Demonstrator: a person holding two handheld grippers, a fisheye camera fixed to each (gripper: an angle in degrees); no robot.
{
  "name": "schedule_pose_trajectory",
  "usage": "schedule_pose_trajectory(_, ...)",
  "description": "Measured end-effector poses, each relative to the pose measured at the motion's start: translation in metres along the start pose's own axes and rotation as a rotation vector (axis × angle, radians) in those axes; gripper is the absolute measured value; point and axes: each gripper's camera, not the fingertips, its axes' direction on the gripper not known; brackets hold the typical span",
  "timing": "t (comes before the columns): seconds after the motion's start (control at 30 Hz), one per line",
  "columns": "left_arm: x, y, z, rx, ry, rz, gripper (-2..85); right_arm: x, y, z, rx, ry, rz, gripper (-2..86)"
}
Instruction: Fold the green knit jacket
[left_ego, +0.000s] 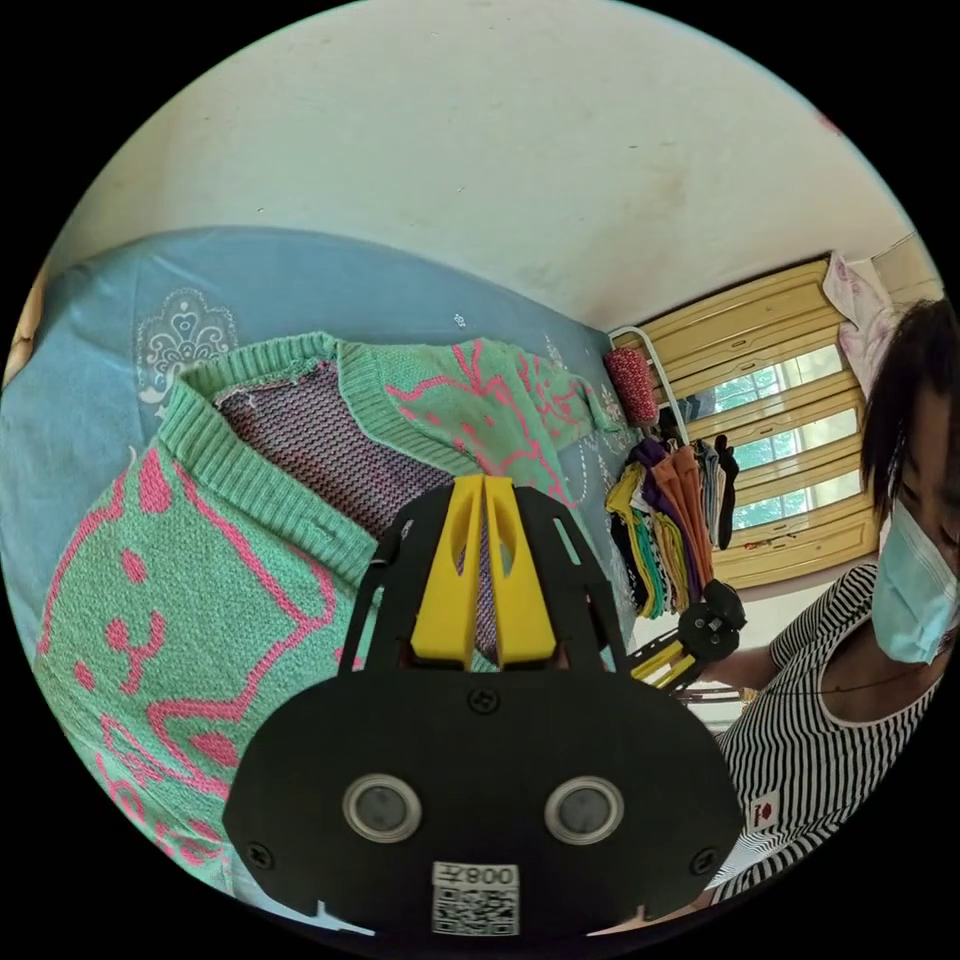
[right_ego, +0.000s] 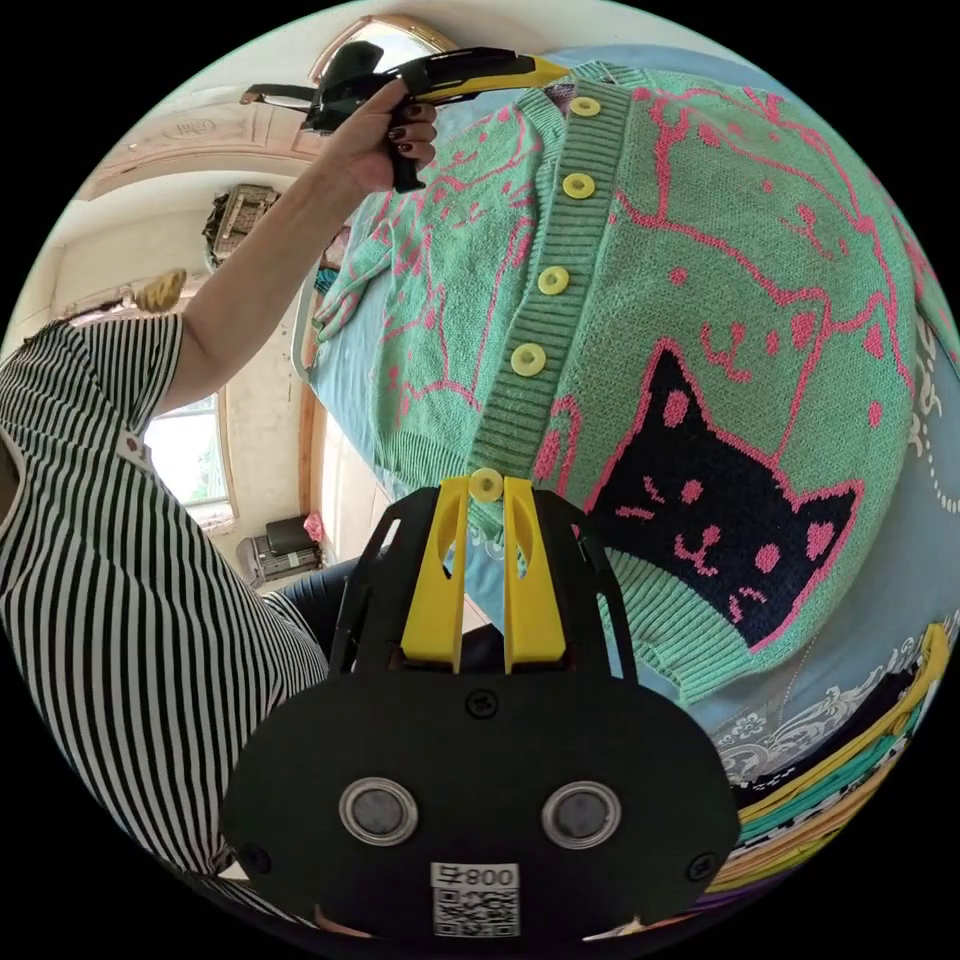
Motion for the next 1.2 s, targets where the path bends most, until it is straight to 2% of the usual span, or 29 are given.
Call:
schedule_pose_trajectory(0.07,-0.010,0.001,0.004,-0.027,-0.060,-0.018,0.0,0.006,-0.001,0.020,-0.025,0.029,-0.001,6.6)
schedule_pose_trajectory(0.17,-0.032,0.005,0.015,-0.051,-0.068,-0.088,0.0,0.026,-0.010,0.042,-0.051,-0.058,0.018,6.6)
schedule_pose_trajectory(0.23,-0.037,0.008,0.016,-0.044,-0.048,-0.108,0.0,0.022,-0.013,0.046,-0.073,-0.046,-0.008,6.6)
schedule_pose_trajectory(0.3,-0.034,0.009,0.014,-0.037,-0.069,-0.090,0.0,0.015,-0.010,0.044,-0.077,0.000,-0.033,6.6)
schedule_pose_trajectory(0.47,-0.030,0.011,0.000,0.012,-0.098,-0.075,0.1,0.015,-0.007,0.038,-0.069,-0.058,-0.056,6.7)
schedule_pose_trajectory(0.63,-0.042,0.013,0.007,-0.011,-0.159,-0.100,0.7,0.035,-0.016,0.075,-0.125,0.025,-0.057,6.7)
schedule_pose_trajectory(0.8,-0.050,0.011,0.015,0.032,-0.030,-0.109,3.7,0.071,-0.012,0.085,-0.121,-0.042,0.002,6.7)
schedule_pose_trajectory(0.97,-0.049,-0.008,0.064,-0.154,-0.057,-0.093,5.0,0.083,-0.011,0.085,-0.129,-0.040,0.003,6.6)
schedule_pose_trajectory(1.2,-0.036,-0.006,0.053,-0.094,-0.003,-0.084,2.0,0.100,-0.005,0.075,-0.112,-0.078,0.019,6.7)
